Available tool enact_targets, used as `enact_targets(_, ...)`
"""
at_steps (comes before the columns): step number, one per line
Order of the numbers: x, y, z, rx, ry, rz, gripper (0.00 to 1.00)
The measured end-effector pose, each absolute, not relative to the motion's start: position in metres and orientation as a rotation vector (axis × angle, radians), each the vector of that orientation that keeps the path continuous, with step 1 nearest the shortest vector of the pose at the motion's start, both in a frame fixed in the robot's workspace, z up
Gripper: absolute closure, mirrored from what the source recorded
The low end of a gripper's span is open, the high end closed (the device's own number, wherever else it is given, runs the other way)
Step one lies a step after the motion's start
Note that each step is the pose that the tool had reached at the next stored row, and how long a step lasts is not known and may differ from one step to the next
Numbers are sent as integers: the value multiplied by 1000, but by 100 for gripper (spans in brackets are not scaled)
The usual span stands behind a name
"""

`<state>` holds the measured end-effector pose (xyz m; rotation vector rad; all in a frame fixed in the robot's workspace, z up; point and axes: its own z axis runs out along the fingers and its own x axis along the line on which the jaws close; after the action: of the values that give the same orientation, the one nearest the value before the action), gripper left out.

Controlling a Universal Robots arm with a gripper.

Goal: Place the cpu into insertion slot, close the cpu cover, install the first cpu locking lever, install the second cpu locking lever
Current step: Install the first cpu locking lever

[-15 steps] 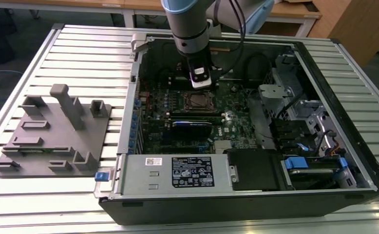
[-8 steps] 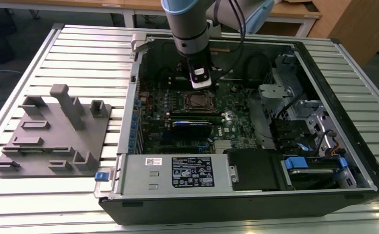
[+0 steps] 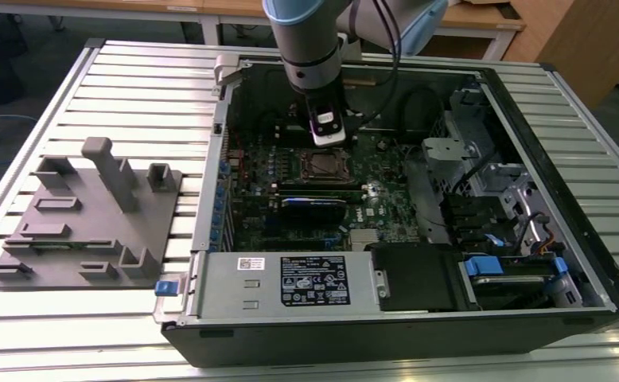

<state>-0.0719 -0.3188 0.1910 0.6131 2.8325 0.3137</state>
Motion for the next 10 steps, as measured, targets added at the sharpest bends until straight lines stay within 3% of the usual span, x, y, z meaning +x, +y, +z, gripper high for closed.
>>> enact_targets(10, -72, -321, 190, 612, 2831, 310, 89)
